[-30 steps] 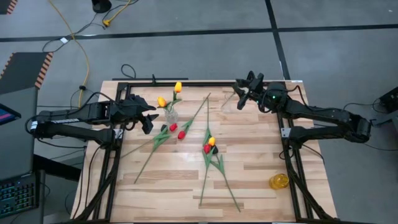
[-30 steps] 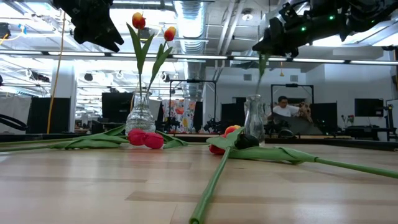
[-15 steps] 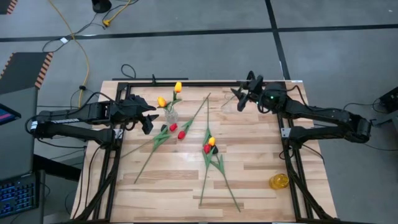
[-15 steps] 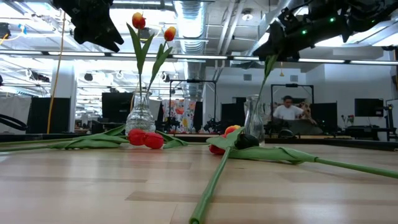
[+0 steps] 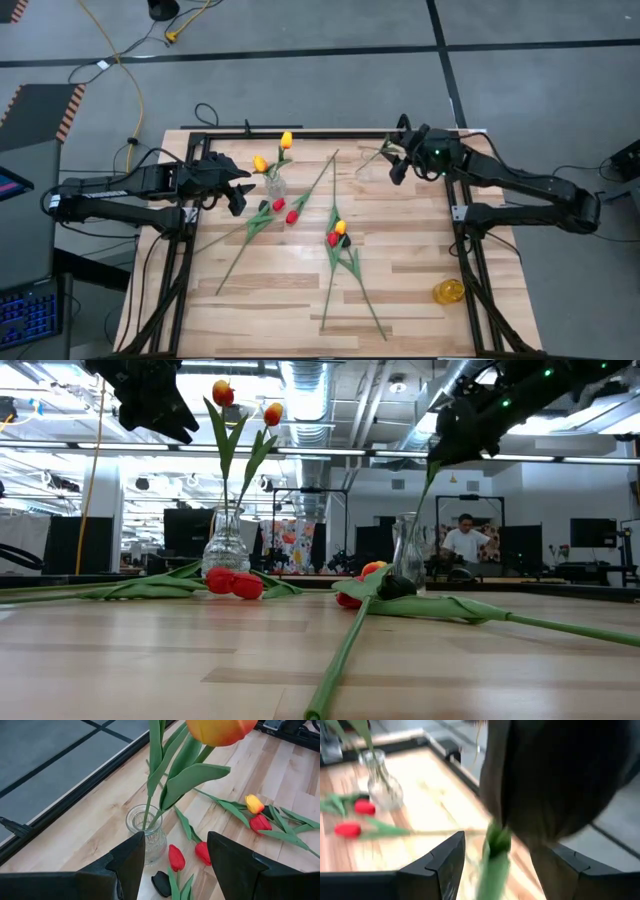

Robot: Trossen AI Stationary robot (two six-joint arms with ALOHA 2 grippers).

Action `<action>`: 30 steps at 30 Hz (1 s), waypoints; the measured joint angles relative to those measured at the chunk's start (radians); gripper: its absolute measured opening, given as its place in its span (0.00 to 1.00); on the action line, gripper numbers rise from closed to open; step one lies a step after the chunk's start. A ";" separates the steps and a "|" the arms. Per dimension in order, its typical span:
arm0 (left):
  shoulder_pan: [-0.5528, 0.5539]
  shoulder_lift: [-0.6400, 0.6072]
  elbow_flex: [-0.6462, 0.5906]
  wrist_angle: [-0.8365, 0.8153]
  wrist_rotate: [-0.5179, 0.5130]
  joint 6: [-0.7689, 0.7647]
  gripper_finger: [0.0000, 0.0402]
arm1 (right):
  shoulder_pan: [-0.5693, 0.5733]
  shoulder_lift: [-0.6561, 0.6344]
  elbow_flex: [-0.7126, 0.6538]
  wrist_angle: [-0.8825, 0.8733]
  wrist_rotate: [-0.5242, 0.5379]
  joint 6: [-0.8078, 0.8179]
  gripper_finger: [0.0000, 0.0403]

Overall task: Sort flowers into vase by color
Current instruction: Put the left red tulip into the yellow vase

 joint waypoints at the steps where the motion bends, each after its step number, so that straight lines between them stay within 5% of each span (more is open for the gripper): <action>1: 0.000 0.000 0.000 0.000 0.000 0.000 0.50 | 0.000 -0.001 0.011 -0.042 0.000 0.000 0.61; 19: 0.000 -0.001 -0.009 -0.095 0.092 -0.110 0.50 | 0.003 -0.002 0.168 -0.618 -0.003 0.131 0.61; 30: 0.000 0.012 -0.202 -0.051 0.191 -0.206 0.50 | 0.022 -0.001 0.169 -0.671 -0.019 0.156 0.61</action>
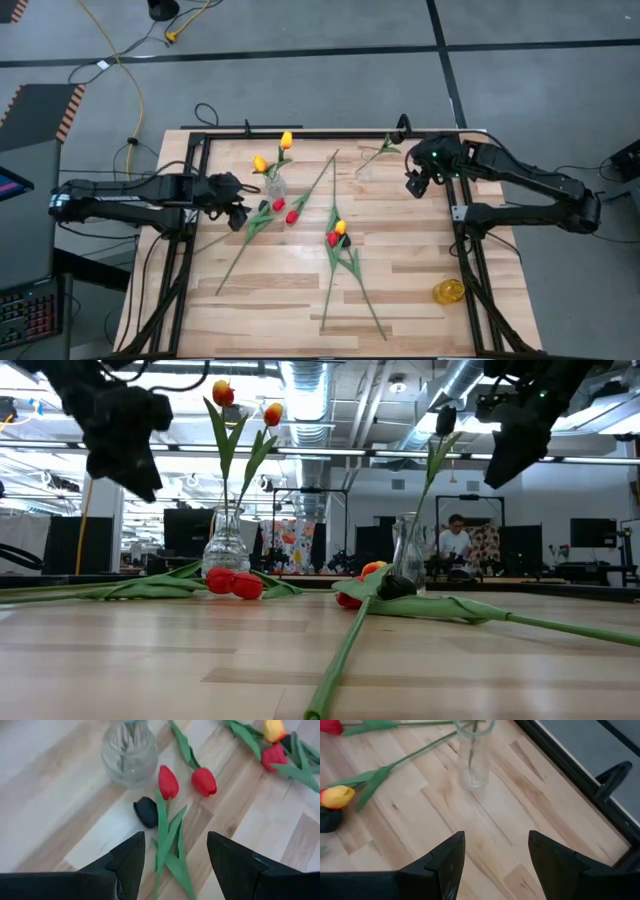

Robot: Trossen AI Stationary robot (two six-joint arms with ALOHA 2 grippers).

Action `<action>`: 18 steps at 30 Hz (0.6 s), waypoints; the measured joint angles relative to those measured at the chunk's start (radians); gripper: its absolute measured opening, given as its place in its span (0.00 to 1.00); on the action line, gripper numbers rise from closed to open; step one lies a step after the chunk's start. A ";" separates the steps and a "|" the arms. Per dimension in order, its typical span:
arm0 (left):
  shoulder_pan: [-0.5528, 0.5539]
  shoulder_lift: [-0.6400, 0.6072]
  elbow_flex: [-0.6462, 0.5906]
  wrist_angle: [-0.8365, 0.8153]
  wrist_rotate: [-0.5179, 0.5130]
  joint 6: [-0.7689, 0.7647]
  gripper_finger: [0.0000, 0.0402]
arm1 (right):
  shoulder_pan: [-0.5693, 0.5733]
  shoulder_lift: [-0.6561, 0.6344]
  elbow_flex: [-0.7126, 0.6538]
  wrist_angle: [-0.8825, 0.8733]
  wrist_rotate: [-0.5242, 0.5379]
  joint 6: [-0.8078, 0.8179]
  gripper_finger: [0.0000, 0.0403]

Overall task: Sort flowers into vase by color
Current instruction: Put the left red tulip into the yellow vase

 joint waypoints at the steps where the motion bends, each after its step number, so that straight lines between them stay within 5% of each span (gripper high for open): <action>1: 0.000 0.002 -0.015 0.007 0.002 -0.006 0.50 | 0.007 0.000 0.000 0.003 -0.006 0.001 0.61; 18: -0.001 0.239 -0.136 0.099 0.086 0.001 0.50 | 0.200 0.002 0.000 0.030 -0.013 0.108 0.61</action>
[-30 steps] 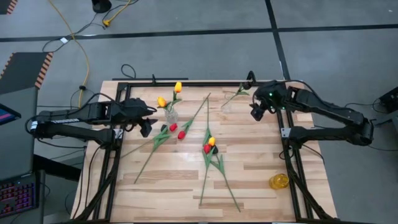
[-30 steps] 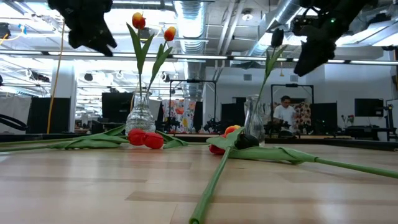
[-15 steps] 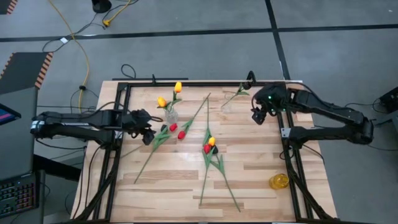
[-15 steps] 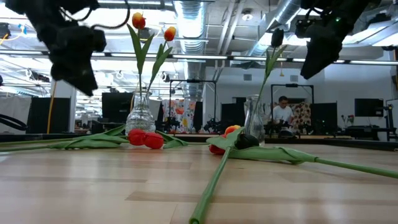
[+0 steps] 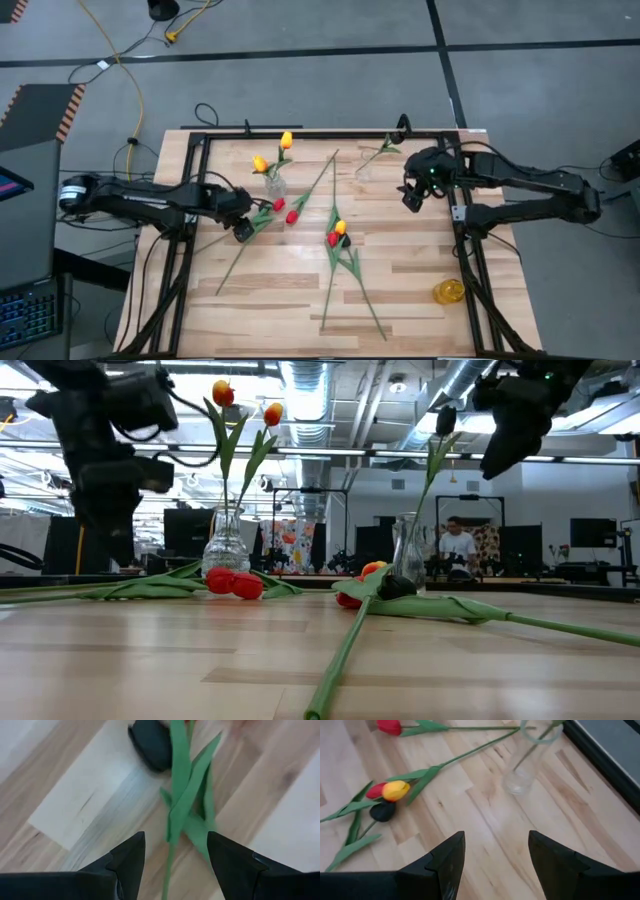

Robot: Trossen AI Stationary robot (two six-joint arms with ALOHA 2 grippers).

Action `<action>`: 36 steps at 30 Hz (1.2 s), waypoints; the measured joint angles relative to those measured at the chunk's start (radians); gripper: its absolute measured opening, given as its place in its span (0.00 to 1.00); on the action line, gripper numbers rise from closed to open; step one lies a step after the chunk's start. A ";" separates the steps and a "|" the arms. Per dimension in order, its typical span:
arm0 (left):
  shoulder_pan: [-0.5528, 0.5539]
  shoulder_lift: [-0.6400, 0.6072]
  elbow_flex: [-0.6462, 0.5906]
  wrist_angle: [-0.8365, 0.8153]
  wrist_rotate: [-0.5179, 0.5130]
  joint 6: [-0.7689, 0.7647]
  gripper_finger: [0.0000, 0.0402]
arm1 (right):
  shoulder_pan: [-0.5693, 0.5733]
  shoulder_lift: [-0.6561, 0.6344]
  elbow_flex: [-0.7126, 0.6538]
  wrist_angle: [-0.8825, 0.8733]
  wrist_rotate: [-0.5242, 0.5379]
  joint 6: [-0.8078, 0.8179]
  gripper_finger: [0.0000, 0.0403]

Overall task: Sort flowers into vase by color
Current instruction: Put the left red tulip into the yellow vase

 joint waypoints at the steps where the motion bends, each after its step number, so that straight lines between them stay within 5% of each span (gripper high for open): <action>1: 0.000 0.022 0.000 0.005 0.000 0.004 0.50 | 0.010 0.000 0.000 0.000 0.000 0.003 0.61; 15: 0.000 0.229 0.006 0.024 -0.003 0.023 0.34 | 0.127 0.000 0.000 0.002 0.003 0.030 0.61; 29: 0.000 0.181 0.053 0.003 0.043 0.027 0.03 | 0.161 0.000 0.000 0.022 0.003 0.032 0.61; 36: 0.000 0.170 0.092 -0.029 0.055 0.025 0.01 | 0.161 0.000 0.000 0.027 0.003 0.032 0.61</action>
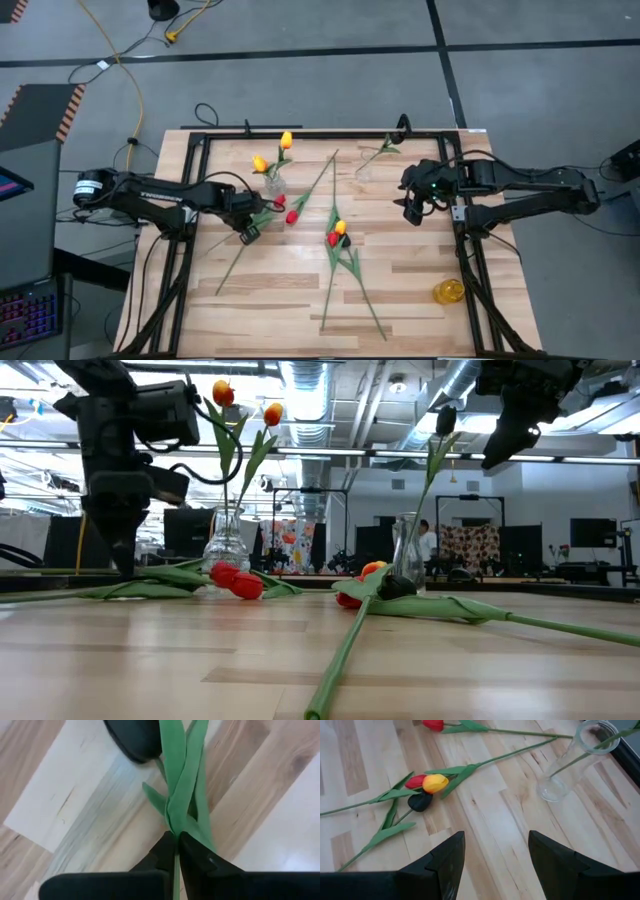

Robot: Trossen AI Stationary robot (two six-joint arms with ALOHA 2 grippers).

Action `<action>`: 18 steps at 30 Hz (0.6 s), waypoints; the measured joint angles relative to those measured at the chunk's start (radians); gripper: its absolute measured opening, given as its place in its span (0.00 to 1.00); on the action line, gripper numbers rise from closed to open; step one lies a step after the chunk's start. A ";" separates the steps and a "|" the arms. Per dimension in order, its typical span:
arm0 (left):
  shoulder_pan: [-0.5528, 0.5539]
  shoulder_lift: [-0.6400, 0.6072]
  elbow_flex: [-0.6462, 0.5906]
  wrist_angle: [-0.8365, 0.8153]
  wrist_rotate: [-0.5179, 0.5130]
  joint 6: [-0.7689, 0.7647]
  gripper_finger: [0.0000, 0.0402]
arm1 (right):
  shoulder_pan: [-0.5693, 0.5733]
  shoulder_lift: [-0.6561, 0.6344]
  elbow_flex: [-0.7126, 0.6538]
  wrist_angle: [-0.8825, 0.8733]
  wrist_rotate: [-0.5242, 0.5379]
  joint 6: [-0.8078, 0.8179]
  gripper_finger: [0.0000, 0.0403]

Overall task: Sort flowers into vase by color
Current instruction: Put the left red tulip into the yellow vase

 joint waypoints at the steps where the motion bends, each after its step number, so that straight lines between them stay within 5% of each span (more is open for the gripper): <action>1: 0.000 0.000 0.006 -0.001 0.001 0.000 0.01 | 0.000 0.000 0.000 0.001 0.000 0.000 0.61; 18: -0.136 0.000 0.149 0.015 0.129 0.008 0.02 | 0.000 0.000 0.000 0.029 -0.061 0.131 0.61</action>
